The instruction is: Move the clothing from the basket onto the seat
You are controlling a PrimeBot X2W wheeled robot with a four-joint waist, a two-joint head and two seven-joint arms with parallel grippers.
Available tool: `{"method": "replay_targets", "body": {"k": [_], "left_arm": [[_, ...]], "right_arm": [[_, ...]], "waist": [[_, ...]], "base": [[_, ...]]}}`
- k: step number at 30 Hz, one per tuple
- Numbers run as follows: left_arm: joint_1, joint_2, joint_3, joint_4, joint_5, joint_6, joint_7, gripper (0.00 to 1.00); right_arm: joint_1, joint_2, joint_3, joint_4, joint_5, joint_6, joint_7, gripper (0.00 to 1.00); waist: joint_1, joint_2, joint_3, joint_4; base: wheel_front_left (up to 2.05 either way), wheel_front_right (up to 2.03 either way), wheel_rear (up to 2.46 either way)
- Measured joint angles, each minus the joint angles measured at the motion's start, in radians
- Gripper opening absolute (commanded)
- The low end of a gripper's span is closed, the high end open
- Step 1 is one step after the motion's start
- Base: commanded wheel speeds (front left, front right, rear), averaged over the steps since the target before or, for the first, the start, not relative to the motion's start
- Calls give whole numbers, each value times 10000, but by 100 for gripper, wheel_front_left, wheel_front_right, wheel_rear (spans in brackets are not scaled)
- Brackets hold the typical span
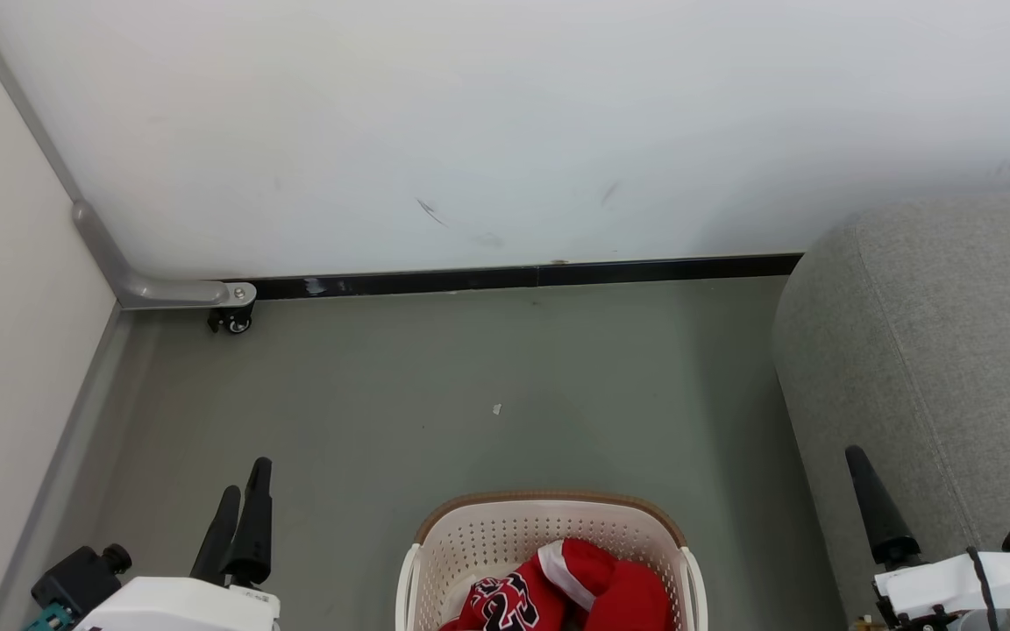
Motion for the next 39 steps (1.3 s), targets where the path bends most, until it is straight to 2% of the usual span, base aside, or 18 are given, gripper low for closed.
{"method": "replay_targets", "body": {"k": [6,14,19,27,39], "left_arm": [[0,29,-295,-259,1223,104,-226,100],[2,86,-713,-523,2924,353,-510,100],[6,148,-1014,-635,4243,683,-750,100],[15,180,-1310,-662,5812,1135,-1012,100],[18,207,-1778,-602,7749,1762,-1453,100]], "right_arm": [[6,4,65,-125,-1212,0,-209,100],[20,13,159,-257,-2863,0,-485,100],[88,21,215,-299,-3990,0,-667,100],[240,33,228,-330,-5474,0,-924,100],[246,35,257,-374,-7325,2,-1216,100]], "waist": [[-26,0,-9,4],[-98,0,-11,21],[-140,0,-14,30],[-161,0,-48,24],[-166,0,-96,11]], "base": [[0,0,0],[0,0,0],[0,0,0],[0,0,0],[0,0,0]]}}
